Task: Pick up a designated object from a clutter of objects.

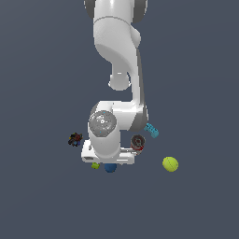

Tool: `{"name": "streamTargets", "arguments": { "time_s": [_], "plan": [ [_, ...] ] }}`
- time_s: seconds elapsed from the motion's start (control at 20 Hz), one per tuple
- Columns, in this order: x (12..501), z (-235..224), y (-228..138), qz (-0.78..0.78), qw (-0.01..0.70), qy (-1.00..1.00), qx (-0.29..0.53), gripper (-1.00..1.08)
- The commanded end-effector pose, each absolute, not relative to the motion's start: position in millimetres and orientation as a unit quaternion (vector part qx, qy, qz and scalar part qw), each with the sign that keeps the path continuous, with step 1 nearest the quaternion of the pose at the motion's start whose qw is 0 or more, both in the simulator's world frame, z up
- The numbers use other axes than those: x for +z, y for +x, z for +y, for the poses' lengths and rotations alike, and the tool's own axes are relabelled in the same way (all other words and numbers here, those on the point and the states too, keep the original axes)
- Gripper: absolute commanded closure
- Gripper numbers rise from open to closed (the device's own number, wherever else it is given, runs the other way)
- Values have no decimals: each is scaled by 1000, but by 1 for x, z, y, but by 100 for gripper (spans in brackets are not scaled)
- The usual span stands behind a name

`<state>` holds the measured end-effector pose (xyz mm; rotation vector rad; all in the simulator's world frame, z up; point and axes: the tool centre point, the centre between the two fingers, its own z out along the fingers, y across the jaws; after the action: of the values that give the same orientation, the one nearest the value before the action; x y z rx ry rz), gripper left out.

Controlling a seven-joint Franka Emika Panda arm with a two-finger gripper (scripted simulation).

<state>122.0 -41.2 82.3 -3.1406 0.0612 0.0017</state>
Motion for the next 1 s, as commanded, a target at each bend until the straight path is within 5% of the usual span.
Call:
{"name": "streamTargets", "arguments": {
  "time_s": [0.0, 0.9, 0.95],
  "plan": [
    [82, -41, 122, 20, 0, -1000, 1, -92],
    [31, -42, 123, 19, 0, -1000, 0, -92],
    [31, -42, 123, 19, 0, -1000, 0, 108]
  ]
}}
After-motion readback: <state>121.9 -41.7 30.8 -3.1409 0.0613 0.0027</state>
